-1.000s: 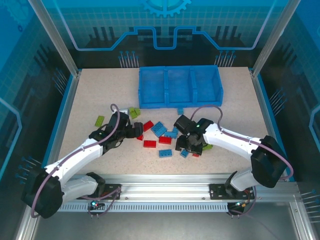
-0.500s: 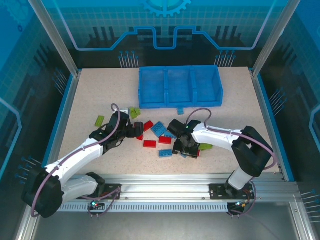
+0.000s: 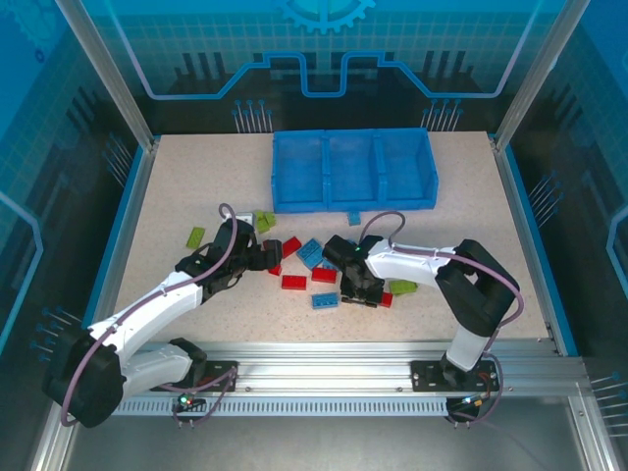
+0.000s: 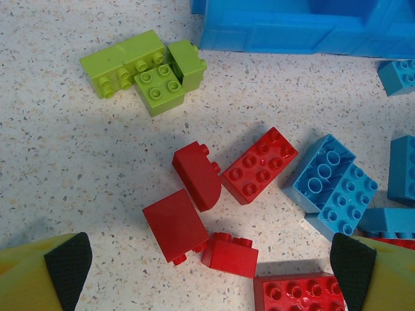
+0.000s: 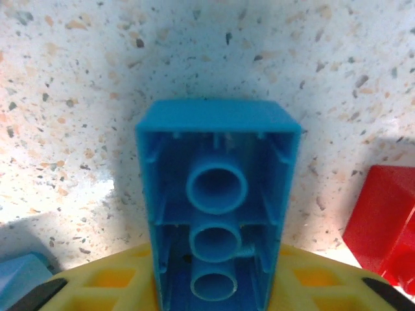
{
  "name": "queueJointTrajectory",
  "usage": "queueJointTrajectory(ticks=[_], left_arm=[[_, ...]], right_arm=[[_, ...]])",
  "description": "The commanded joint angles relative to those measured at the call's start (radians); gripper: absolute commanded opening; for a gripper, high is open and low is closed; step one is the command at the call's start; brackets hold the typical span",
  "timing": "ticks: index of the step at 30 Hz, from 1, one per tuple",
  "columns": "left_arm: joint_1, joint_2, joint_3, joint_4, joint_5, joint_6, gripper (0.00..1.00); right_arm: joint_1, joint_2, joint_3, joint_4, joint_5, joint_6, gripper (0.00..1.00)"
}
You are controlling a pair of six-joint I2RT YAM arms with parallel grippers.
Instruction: Sort the legos into containers by color
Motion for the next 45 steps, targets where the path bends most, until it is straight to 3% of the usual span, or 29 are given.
queueJointTrajectory(ticks=[1,11,14,18,21,25,31,36,40,43,45], left_arm=[[-0.007,0.003,0.002,0.003,0.002,0.016,0.99],[-0.008,0.002,-0.005,0.002,0.0,0.006,0.99],[-0.008,0.004,-0.005,0.002,0.0,0.001,0.99],[-0.016,0.004,-0.003,-0.014,-0.002,-0.02,0.99],[-0.04,0.001,-0.003,-0.025,-0.011,-0.041,0.99],[-0.096,0.012,-0.01,-0.022,-0.027,-0.069,0.99],[-0.187,0.059,0.022,-0.074,-0.08,-0.138,0.99],[-0.272,0.095,0.05,-0.133,-0.102,-0.242,0.99],[-0.339,0.13,0.084,-0.201,-0.1,-0.338,0.99],[-0.4,0.173,0.112,-0.221,-0.087,-0.39,0.99],[-0.441,0.217,0.14,-0.225,-0.072,-0.416,0.99]], right_arm=[[0.039,-0.001,0.037,-0.061,0.058,-0.011,0.35],[0.049,-0.135,0.209,-0.21,0.204,-0.133,0.29],[-0.035,-0.173,0.265,-0.207,0.217,-0.262,0.3],[-0.254,-0.178,0.309,-0.13,0.161,-0.436,0.3],[-0.412,-0.123,0.37,-0.067,0.09,-0.562,0.28],[-0.5,0.018,0.52,-0.047,0.083,-0.766,0.27],[-0.636,0.287,0.828,-0.175,0.038,-0.82,0.25],[-0.682,0.445,1.018,-0.274,0.021,-0.822,0.27],[-0.682,0.497,1.061,-0.291,0.037,-0.837,0.32],[-0.684,0.511,1.059,-0.292,0.046,-0.835,0.47],[-0.688,0.513,1.051,-0.297,0.042,-0.83,0.51]])
